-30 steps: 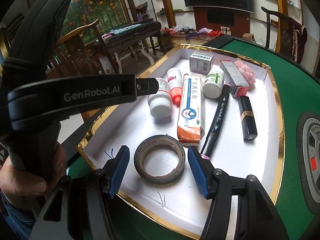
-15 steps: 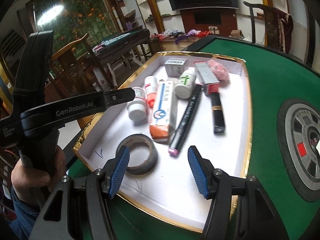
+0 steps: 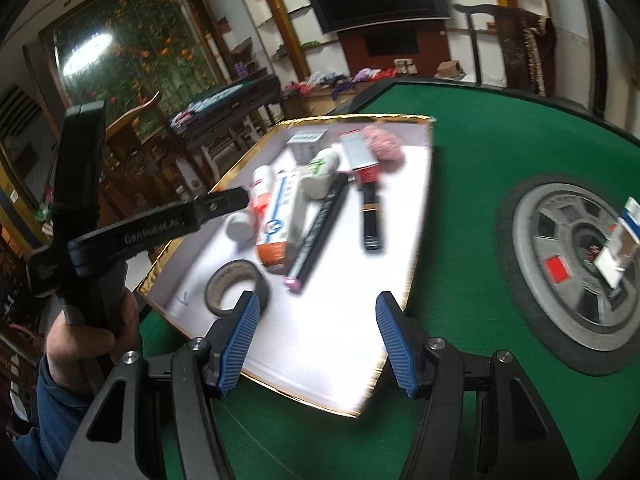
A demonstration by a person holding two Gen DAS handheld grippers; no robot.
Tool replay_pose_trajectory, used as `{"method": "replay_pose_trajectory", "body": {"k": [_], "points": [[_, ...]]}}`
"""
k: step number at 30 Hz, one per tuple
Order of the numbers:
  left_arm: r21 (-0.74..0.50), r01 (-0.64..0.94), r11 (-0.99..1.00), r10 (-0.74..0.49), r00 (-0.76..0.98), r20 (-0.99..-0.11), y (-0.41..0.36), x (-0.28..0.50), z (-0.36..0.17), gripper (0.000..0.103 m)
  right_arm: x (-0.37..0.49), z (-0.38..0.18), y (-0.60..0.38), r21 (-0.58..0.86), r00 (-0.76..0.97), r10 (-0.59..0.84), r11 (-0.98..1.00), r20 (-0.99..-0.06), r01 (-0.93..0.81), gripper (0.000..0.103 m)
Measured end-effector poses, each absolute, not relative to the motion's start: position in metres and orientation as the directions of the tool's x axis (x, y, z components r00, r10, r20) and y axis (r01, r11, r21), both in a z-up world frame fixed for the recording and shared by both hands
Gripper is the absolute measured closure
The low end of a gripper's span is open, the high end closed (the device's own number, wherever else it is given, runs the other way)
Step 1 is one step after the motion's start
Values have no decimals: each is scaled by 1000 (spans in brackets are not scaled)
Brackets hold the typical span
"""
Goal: Organize objects
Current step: 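Move both open tools back toward the two boxes on the table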
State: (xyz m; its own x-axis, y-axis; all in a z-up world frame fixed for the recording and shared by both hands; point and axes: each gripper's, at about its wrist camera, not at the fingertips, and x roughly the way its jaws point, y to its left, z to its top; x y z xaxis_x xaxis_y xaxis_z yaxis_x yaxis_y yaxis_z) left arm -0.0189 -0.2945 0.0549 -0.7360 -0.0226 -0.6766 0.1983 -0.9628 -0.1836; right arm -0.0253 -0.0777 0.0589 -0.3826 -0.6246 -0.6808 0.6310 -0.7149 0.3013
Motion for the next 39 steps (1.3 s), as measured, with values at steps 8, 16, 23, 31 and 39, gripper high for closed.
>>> {"method": "replay_pose_trajectory", "body": {"k": [8, 16, 23, 31, 39], "points": [[-69, 192, -979, -101, -749, -654, -246, -13, 64, 67, -33, 68, -26, 322, -439, -615, -753, -655, 574, 42], [22, 136, -990, -117, -745, -657, -186, -14, 68, 66, -41, 80, 37, 333, -513, -582, -801, -631, 498, 39], [74, 77, -994, -106, -737, -667, -133, -24, 66, 66, -49, 96, 99, 301, -617, -507, -860, -602, 413, 37], [126, -18, -992, -74, -725, -685, -70, -40, 64, 66, -68, 97, 162, 294, -676, -415, -910, -608, 294, 33], [4, -48, -999, 28, -646, -763, -22, -88, 55, 66, -96, 82, 206, 269, -688, -300, -950, -661, 156, 26]]}}
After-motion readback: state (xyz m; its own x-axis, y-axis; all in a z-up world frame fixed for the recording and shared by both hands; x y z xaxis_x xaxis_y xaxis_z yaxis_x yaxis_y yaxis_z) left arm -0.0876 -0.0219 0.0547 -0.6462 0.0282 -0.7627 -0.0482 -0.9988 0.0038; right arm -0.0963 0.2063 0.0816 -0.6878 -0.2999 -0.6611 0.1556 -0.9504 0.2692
